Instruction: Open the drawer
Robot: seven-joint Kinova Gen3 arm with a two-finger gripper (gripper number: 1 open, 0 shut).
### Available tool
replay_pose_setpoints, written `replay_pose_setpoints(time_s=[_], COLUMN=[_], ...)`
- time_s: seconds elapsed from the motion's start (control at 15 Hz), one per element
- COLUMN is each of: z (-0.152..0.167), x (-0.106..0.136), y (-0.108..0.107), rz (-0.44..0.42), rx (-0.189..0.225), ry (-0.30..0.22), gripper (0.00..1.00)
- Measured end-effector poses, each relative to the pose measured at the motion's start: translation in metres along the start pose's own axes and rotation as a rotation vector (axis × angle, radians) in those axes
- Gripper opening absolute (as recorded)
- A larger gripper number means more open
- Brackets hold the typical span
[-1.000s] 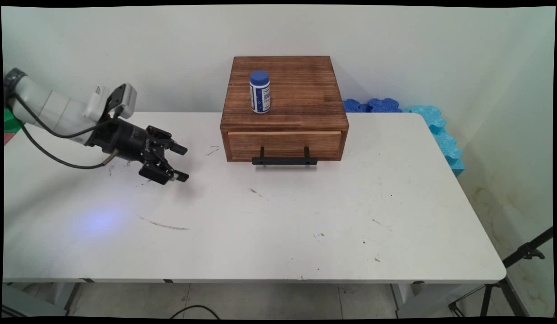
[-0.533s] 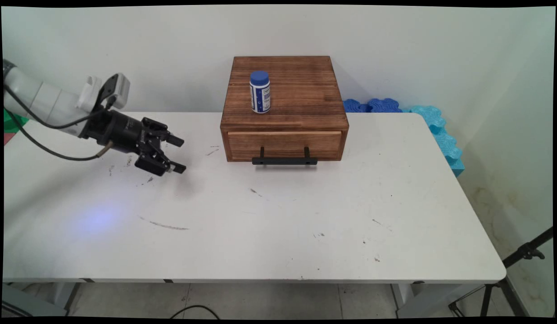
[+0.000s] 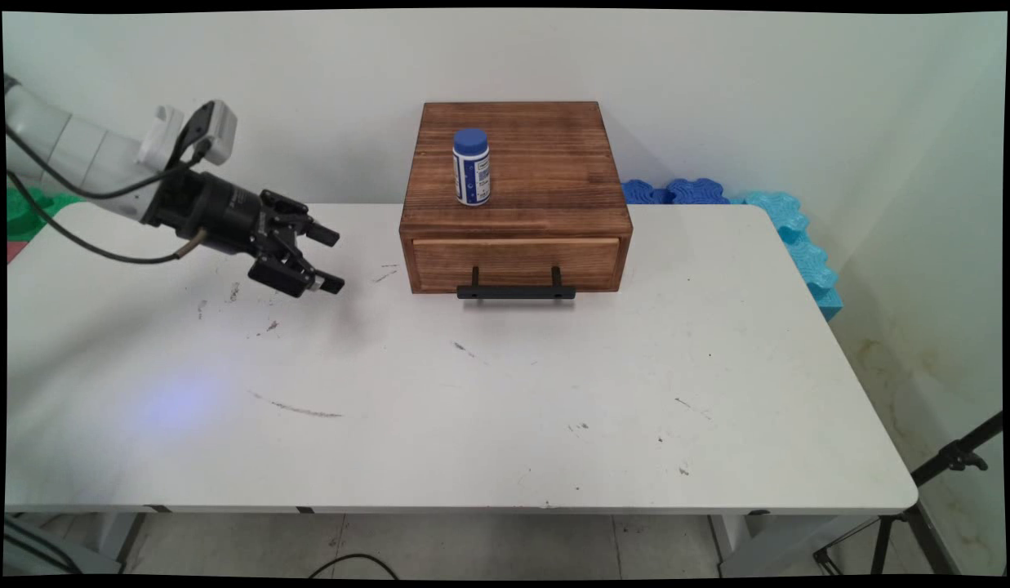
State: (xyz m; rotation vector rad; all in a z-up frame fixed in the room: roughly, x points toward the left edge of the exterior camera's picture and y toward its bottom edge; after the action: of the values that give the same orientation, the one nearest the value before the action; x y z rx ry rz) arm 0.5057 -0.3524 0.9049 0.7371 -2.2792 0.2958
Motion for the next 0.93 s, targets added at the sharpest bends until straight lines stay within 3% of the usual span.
replay_pose_setpoints(time_s=[0.93], z=[0.017], x=[0.077], y=[0.024], rz=[0.004], rx=[-0.017], ry=[-0.014], gripper=[1.0])
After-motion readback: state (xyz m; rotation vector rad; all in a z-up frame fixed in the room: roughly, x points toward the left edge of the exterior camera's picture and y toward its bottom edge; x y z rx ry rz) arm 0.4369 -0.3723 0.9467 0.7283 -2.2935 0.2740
